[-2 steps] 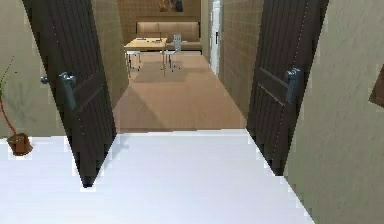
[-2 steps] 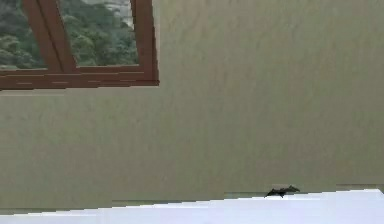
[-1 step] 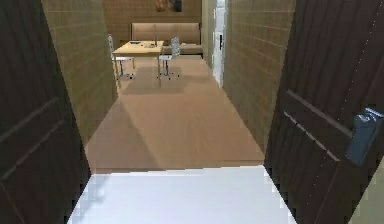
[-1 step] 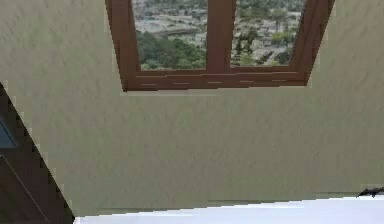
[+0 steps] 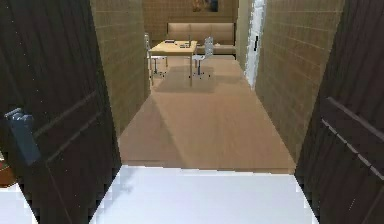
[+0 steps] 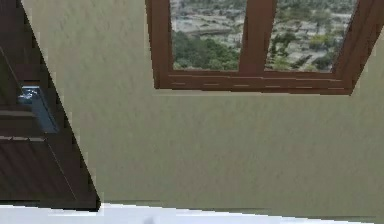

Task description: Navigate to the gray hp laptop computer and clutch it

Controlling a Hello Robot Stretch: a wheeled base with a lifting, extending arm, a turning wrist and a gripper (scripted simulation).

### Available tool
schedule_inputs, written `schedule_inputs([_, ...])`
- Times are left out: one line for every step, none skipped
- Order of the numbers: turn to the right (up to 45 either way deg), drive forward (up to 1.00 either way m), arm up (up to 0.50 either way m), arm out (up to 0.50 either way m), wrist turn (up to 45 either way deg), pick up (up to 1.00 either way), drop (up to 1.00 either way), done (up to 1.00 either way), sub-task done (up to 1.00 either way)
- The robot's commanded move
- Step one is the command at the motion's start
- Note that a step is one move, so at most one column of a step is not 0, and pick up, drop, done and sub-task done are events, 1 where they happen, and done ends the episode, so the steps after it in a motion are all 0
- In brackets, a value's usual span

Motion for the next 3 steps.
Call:
schedule_inputs([0.0, 1.0, 0.0, 0.0, 0.0, 0.0, 0.0, 0.0, 0.0])
schedule_inputs([0.0, 1.0, 0.0, 0.0, 0.0, 0.0, 0.0, 0.0, 0.0])
schedule_inputs([0.0, 1.0, 0.0, 0.0, 0.0, 0.0, 0.0, 0.0, 0.0])
